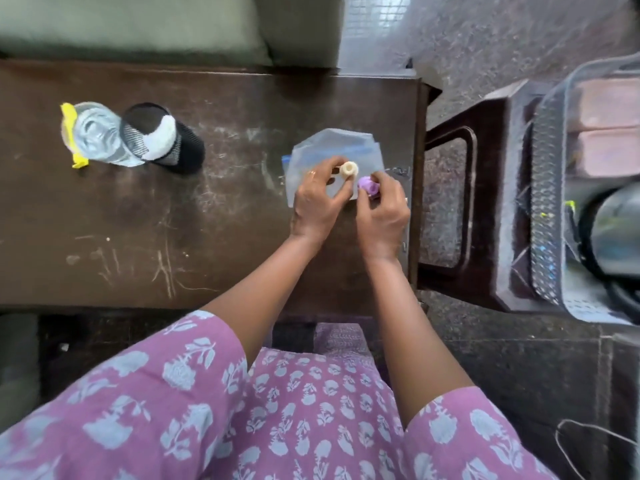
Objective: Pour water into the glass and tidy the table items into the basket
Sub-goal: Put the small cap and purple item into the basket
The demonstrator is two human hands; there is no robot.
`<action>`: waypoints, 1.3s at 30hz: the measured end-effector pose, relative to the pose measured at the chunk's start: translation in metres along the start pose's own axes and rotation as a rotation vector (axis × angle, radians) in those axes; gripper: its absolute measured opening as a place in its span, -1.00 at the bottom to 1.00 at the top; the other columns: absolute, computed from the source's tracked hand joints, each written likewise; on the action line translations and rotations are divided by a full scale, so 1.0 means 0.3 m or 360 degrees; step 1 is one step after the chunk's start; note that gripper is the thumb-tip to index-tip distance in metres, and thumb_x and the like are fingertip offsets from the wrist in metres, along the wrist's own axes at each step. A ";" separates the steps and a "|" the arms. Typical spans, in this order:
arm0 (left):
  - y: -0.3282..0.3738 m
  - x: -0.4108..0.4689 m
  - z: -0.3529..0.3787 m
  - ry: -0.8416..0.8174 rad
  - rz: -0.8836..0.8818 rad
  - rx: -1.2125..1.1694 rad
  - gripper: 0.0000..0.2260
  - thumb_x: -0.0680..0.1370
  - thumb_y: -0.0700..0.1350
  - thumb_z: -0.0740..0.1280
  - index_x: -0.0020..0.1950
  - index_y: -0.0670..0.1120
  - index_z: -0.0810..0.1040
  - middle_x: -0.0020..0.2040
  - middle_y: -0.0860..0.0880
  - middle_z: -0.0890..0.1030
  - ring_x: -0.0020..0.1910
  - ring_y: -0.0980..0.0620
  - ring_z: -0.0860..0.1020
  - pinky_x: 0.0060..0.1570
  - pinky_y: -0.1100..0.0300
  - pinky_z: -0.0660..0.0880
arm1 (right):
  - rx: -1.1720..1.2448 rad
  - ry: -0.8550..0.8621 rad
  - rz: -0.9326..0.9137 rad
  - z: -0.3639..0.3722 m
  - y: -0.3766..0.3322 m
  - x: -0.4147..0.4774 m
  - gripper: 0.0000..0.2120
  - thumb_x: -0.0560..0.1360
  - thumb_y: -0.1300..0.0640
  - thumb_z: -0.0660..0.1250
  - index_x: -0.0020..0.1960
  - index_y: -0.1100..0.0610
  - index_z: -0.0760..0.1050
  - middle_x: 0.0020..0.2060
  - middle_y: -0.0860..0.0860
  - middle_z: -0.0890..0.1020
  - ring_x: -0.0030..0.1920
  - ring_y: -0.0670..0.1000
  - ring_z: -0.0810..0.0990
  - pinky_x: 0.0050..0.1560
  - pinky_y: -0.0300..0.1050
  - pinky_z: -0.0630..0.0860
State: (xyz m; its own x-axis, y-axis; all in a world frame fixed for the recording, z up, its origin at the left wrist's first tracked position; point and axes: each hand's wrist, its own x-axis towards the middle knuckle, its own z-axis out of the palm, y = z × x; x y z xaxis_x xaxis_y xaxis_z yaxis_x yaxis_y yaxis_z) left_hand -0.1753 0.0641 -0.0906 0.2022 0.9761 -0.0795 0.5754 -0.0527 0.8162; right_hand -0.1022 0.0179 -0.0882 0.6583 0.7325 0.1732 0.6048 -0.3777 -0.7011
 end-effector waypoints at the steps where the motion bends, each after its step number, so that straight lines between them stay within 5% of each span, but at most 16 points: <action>1: 0.045 0.004 0.034 -0.0019 0.0058 -0.0023 -0.73 0.44 -0.21 0.40 0.12 -0.25 0.55 0.02 -0.15 0.65 -0.06 -0.11 0.61 -0.02 0.14 0.49 | -0.0010 0.0080 0.0030 -0.033 0.019 0.021 -0.85 0.36 0.42 0.42 -0.07 0.39 0.57 -0.24 0.24 0.65 -0.24 0.22 0.64 -0.17 -0.02 0.52; 9: 0.387 0.005 0.287 -0.0353 0.0428 -0.0246 -0.73 0.43 -0.26 0.39 0.13 -0.25 0.56 0.07 -0.16 0.64 0.05 -0.05 0.60 0.07 0.37 0.40 | -0.0166 0.0652 0.0229 -0.344 0.192 0.164 -0.88 0.35 0.40 0.37 -0.10 0.37 0.57 -0.21 0.23 0.65 -0.19 0.18 0.64 -0.11 -0.10 0.45; 14: 0.535 0.016 0.465 -0.0682 0.0680 -0.0083 -0.73 0.47 -0.18 0.38 0.14 -0.22 0.56 0.08 -0.16 0.62 0.06 -0.09 0.58 0.07 0.18 0.41 | -0.0185 0.0932 0.0505 -0.505 0.307 0.232 -0.83 0.35 0.35 0.28 -0.09 0.35 0.58 -0.21 0.23 0.66 -0.21 0.18 0.61 -0.15 -0.15 0.42; 20: 0.622 0.043 0.625 -0.0680 0.0780 0.0672 -0.79 0.49 0.07 0.26 0.10 0.18 0.55 0.02 0.14 0.63 0.19 0.07 0.43 0.10 -0.01 0.22 | -0.0291 0.0519 0.0820 -0.563 0.466 0.300 -0.80 0.47 0.24 0.28 0.06 0.26 0.57 -0.03 0.18 0.66 -0.02 0.16 0.60 0.01 -0.14 0.41; 27: 0.658 0.042 0.703 -0.1054 0.0619 0.0954 -0.82 0.47 -0.13 0.29 0.04 -0.04 0.57 -0.02 -0.08 0.59 0.31 -0.02 0.29 0.22 -0.13 0.01 | -0.0338 0.0379 0.0921 -0.568 0.519 0.360 -0.79 0.50 0.26 0.21 0.07 0.24 0.55 0.00 0.21 0.64 0.01 0.21 0.56 0.02 -0.10 0.35; 31: 0.667 0.037 0.715 -0.1023 0.0587 0.0909 -0.82 0.53 -0.16 0.20 0.06 -0.11 0.56 0.01 -0.12 0.60 0.31 -0.04 0.30 0.13 0.06 0.02 | -0.0365 0.0329 0.0906 -0.564 0.524 0.384 -0.78 0.50 0.28 0.18 0.06 0.27 0.54 0.01 0.24 0.63 0.01 0.24 0.53 -0.02 -0.08 0.32; 35: 0.675 0.041 0.712 -0.1121 0.0568 0.0943 -0.78 0.53 -0.22 0.15 0.08 -0.14 0.54 0.04 -0.13 0.59 0.30 -0.07 0.30 0.24 0.03 0.17 | -0.0415 0.0186 0.0992 -0.560 0.532 0.389 -0.76 0.54 0.25 0.14 0.10 0.27 0.53 0.07 0.25 0.60 0.06 0.24 0.52 -0.04 -0.07 0.27; 39: 0.676 0.047 0.704 -0.1154 0.0571 0.0979 -0.82 0.55 -0.17 0.19 0.08 -0.15 0.53 0.05 -0.14 0.59 0.31 -0.08 0.29 0.26 -0.07 0.11 | -0.0362 0.0231 0.1030 -0.560 0.529 0.380 -0.78 0.52 0.27 0.16 0.06 0.27 0.54 0.04 0.23 0.62 0.05 0.23 0.54 0.01 -0.05 0.32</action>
State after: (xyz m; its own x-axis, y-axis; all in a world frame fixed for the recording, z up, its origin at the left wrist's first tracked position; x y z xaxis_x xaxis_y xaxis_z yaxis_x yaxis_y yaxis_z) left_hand 0.1117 0.0226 -0.0471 0.7575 0.5289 -0.3827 0.6528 -0.6163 0.4404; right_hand 0.1440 -0.0535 -0.0635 0.9614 0.2433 -0.1286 0.1393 -0.8333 -0.5350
